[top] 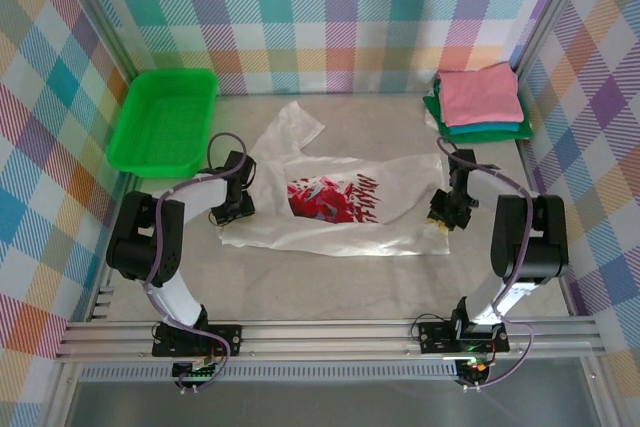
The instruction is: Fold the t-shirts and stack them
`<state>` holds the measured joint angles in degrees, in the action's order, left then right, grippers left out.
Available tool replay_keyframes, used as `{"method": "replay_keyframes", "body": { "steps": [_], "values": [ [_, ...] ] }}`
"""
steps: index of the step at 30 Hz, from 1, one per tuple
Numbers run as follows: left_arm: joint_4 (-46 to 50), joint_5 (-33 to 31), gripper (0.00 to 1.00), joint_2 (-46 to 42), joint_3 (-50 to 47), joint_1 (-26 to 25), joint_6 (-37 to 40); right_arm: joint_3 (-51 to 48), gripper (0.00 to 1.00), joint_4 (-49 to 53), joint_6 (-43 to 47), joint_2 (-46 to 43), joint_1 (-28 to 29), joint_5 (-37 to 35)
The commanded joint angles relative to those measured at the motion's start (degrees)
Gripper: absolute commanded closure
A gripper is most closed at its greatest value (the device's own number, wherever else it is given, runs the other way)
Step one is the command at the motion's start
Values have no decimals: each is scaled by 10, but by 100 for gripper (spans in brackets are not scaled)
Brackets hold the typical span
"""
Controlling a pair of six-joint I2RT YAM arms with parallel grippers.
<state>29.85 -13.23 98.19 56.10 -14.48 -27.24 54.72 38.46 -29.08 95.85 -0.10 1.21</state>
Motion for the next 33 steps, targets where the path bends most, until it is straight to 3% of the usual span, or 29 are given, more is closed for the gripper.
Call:
{"method": "replay_keyframes", "body": {
  "steps": [1,5,8,11,14,22,28,33],
  "values": [
    [22,-10,47,-28,-4,2,2,12,69,-8,-6,-37,0,-10],
    [57,-16,45,-94,15,-16,6,26,62,25,-2,-103,28,-26],
    [84,-4,45,-119,40,-52,6,38,62,47,-5,-123,75,-16],
    [63,17,49,-119,24,-78,-9,21,78,28,-25,-124,109,20],
    [9,53,52,-98,-29,-68,-43,-20,92,-26,-54,-106,126,62],
    [-11,65,51,-79,-127,-66,-85,-101,92,-79,-77,-68,142,78],
    [20,87,50,-128,-199,-82,-133,-169,90,-62,-111,-129,151,59],
    [55,101,49,-170,-191,-85,-131,-173,88,-32,-115,-143,152,54]
  ]
}}
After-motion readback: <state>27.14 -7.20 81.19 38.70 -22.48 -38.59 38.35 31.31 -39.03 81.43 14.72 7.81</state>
